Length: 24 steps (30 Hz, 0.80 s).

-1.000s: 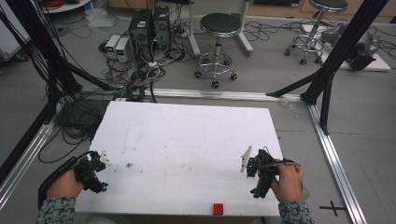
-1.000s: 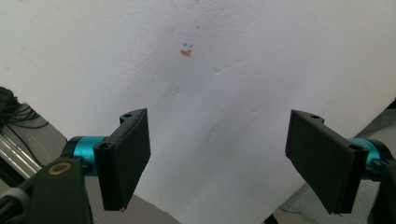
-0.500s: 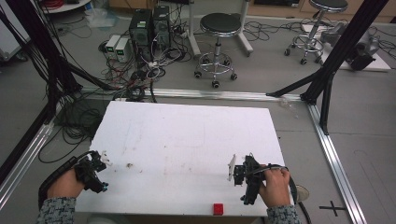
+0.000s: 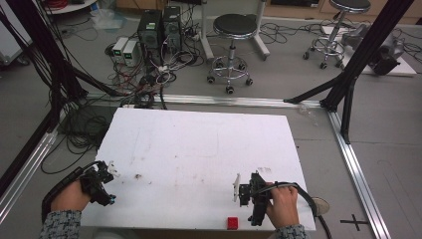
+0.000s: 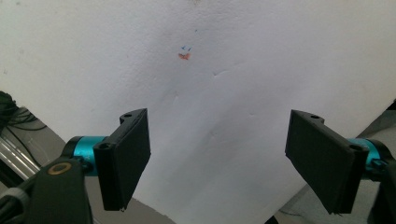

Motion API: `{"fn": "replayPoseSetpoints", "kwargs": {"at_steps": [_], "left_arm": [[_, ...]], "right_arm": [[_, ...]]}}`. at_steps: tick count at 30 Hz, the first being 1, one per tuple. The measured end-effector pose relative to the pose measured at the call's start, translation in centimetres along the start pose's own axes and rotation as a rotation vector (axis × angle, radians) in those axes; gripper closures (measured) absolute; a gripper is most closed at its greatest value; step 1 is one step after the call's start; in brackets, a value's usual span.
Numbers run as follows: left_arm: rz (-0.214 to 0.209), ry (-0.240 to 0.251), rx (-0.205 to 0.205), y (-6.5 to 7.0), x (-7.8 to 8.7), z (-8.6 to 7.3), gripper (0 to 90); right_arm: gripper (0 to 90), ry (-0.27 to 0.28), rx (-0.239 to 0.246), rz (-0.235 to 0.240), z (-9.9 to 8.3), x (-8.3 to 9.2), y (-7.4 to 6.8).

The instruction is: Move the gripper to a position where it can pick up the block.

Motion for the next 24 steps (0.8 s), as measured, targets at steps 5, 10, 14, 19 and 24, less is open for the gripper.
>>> {"fn": "replayPoseSetpoints", "kwargs": {"at_steps": [5,10,14,19,24], "left_arm": [[0.004,-0.003,-0.008,0.0,0.2,0.0,22.4],[0.001,-0.005,-0.007,0.0,0.1,0.0,22.5],[0.003,0.002,-0.001,0.0,0.0,0.1,22.5],[0.001,-0.004,-0.009,0.0,0.1,0.1,22.5],[0.003,-0.003,-0.009,0.0,0.0,0.1,22.5]], "right_arm": [[0.8,0.001,0.018,0.008,0.8,-0.7,-0.6],[0.8,-0.003,0.029,0.017,1.4,-1.2,-1.2],[0.9,0.0,0.042,0.015,1.9,-1.8,-1.8],[0.8,0.001,0.059,0.01,2.6,-2.7,-2.5],[0.8,0.024,0.06,0.004,3.6,-3.5,-3.1]]}}
Point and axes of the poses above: each handheld gripper's, and its own axes: x roughly backward along the jaws, z roughly out of its top, y roughly to its right, the point moved 8 cm from there along -x, roughly forward along the jaws, and after that the axes turned 5 degrees about -y, right-handed, at the moved point
